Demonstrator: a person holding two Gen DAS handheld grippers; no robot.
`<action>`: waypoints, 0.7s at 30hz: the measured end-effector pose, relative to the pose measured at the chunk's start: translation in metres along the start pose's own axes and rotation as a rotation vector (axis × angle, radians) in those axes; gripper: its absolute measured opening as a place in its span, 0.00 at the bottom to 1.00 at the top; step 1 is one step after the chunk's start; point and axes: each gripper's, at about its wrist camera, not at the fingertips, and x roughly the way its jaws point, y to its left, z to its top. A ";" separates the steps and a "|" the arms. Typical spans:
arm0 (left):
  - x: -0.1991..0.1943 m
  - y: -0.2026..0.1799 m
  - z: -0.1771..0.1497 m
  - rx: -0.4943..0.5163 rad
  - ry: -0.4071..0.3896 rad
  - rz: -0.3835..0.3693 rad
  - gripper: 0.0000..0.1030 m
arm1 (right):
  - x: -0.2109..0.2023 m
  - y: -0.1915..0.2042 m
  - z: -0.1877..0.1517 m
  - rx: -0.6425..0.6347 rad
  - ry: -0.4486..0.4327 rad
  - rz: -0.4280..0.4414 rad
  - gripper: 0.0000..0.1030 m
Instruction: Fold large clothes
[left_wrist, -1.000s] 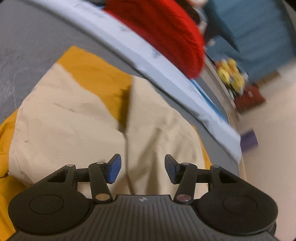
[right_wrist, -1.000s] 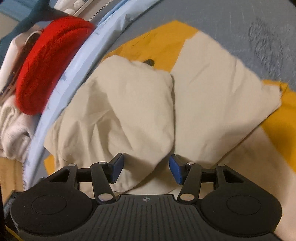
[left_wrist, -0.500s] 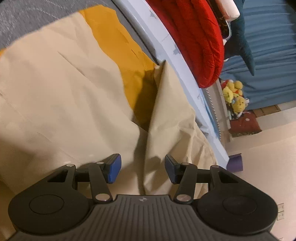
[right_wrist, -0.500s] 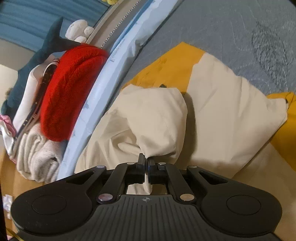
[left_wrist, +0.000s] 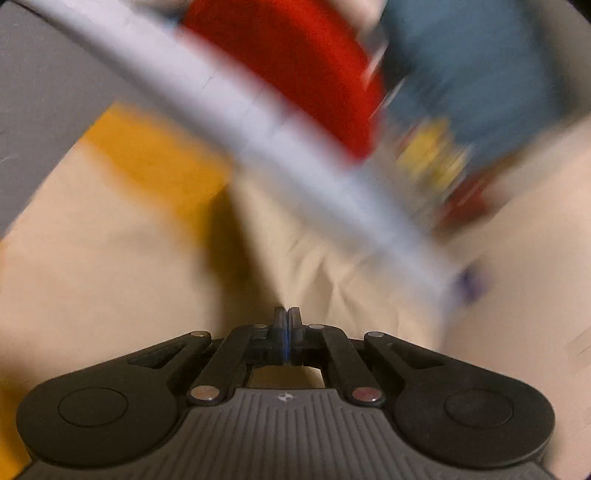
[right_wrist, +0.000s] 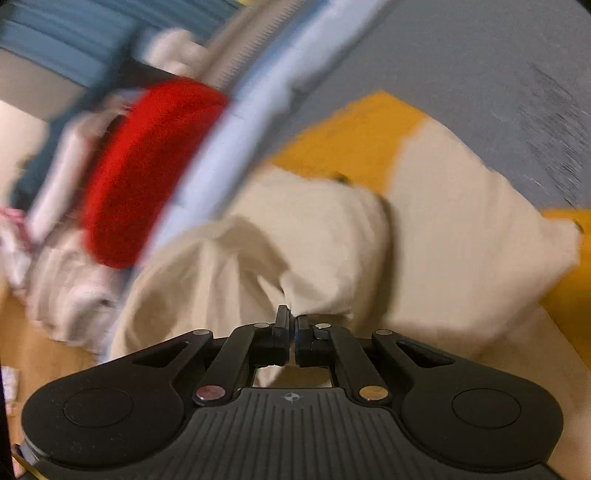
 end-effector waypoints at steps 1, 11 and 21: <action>0.020 0.007 -0.011 0.005 0.106 0.097 0.00 | 0.009 -0.003 -0.004 -0.013 0.030 -0.066 0.01; -0.017 -0.051 -0.017 0.339 -0.174 0.238 0.35 | 0.017 -0.001 -0.015 -0.060 0.046 -0.270 0.29; 0.056 -0.055 -0.074 0.542 0.108 0.240 0.30 | -0.014 0.034 -0.029 -0.289 -0.182 -0.232 0.37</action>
